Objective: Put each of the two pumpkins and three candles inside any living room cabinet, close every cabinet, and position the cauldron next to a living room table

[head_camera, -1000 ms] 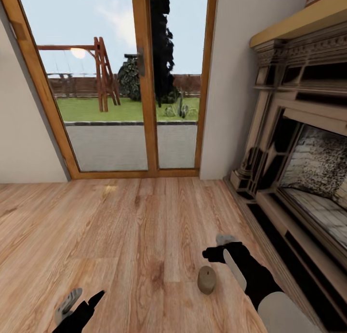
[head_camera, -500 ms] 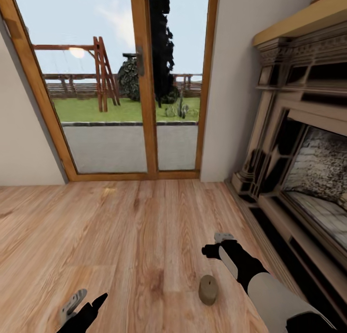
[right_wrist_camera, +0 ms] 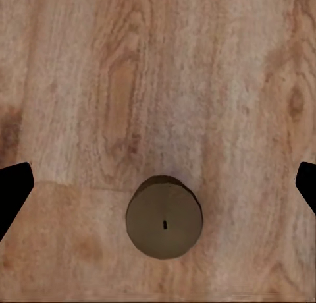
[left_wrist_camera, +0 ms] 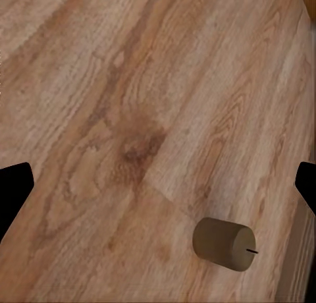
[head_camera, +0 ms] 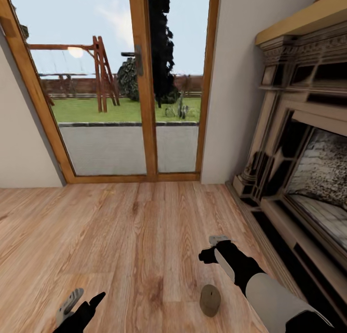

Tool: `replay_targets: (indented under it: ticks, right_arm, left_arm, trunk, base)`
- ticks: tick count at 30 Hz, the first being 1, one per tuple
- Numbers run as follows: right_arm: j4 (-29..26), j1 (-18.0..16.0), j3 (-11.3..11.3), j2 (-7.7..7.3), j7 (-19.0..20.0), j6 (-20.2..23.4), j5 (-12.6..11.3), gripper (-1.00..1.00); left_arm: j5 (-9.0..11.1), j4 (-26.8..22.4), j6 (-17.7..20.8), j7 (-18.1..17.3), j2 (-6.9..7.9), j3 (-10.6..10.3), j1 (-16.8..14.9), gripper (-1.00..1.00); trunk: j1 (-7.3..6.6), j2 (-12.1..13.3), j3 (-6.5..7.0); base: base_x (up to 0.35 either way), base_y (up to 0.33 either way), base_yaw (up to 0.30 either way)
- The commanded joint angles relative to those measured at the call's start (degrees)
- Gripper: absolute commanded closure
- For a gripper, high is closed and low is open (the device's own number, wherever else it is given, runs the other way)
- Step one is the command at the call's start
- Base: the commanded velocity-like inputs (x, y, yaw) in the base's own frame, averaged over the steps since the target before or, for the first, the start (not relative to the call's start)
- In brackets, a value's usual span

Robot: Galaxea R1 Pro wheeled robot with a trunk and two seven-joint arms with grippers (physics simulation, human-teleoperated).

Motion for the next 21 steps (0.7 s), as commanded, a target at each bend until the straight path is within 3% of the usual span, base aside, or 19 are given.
replay_targets:
  ticks: [1,5,21]
  right_arm:
    - [-0.19,-0.07,1.05,-0.07,-0.26,0.79,-0.65,-1.0]
    - [-0.37,-0.11,1.75,-0.11,1.72,1.47,-0.75,-1.0]
    - [-0.52,-0.14,1.97,-0.11,3.79,1.72,-0.57,-1.0]
  left_arm:
    - [0.75,-0.21,0.5,0.22,0.03,0.55,-0.02,-1.0]
    - [1.33,-0.41,1.08,0.31,-0.27,1.4,-0.05,-1.0]
    - [1.35,-0.66,1.65,1.33,0.12,1.59,-0.66,-1.0]
  trunk:
    - [-0.01,-0.02,-0.05]
    - [-0.01,-0.02,-0.05]
    - [0.4,-0.23,-3.59]
  base:
    - [0.003,0.0,0.0]
    - [0.002,0.0,0.0]
    - [0.0,0.0,0.0]
